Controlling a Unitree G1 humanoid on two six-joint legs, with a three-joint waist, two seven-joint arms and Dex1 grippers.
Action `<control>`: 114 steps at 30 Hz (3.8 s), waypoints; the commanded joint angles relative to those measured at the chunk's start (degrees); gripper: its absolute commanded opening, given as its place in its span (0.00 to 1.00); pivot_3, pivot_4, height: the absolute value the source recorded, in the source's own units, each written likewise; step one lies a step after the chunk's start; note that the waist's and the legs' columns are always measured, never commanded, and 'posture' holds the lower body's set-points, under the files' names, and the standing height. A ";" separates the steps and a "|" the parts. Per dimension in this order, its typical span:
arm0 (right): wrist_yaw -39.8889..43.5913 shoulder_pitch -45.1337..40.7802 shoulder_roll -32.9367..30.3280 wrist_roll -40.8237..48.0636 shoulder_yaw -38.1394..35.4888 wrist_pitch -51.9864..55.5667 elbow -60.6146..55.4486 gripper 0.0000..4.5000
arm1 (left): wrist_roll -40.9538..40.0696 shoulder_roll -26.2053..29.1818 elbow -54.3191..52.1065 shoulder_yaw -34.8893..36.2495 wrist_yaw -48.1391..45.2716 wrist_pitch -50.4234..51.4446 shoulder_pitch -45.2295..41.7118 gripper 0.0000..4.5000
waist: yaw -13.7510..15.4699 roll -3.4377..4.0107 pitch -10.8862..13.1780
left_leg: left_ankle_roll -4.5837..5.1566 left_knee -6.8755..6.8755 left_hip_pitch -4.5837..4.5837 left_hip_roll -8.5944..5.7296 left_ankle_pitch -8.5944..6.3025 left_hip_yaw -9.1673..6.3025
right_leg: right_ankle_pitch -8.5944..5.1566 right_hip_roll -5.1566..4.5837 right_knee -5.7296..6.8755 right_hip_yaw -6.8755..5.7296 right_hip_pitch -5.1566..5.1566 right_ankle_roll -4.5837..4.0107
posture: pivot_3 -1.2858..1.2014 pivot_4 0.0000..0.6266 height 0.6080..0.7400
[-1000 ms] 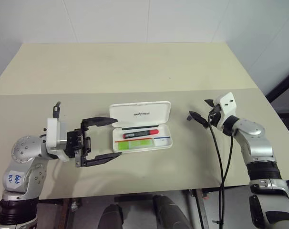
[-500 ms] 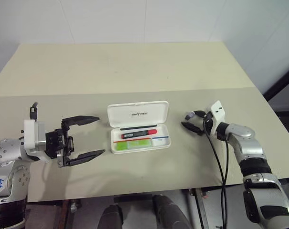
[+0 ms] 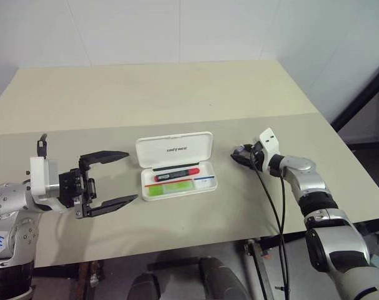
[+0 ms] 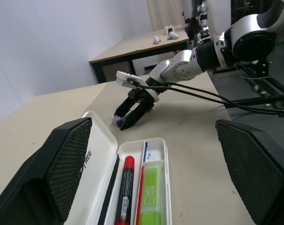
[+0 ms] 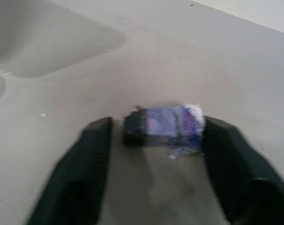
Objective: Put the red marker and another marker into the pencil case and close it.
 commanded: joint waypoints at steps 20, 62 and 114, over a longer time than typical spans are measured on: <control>-2.45 23.00 -7.54 21.07 -5.86 33.87 -72.84 0.37 | -1.17 -0.89 0.09 -0.52 -0.39 -1.11 -0.72 1.00 | 1.96 0.39 0.12 | -0.30 -0.84 -1.47 0.35 -0.20 -0.18 | -0.21 0.17 0.93 -0.52 -2.29 0.37 | 0.52 0.24 1.00; -46.73 4.03 -9.16 50.11 8.17 91.69 -79.98 0.37 | -5.27 0.17 8.72 3.10 -10.52 -1.55 -1.79 1.00 | 2.19 0.31 0.07 | -0.37 -0.74 -2.23 0.28 -0.17 -0.13 | -0.31 0.16 1.20 -0.57 -3.15 0.25 | 0.52 0.24 1.00; -84.92 -19.98 -20.07 106.45 30.18 77.27 -58.25 0.37 | -3.37 0.61 10.03 1.02 -8.70 -2.08 -4.76 1.00 | 2.18 0.32 0.07 | -0.33 -0.73 -2.27 0.43 -0.16 -0.07 | -0.34 0.12 1.32 -0.53 -3.29 0.19 | 0.52 0.24 1.00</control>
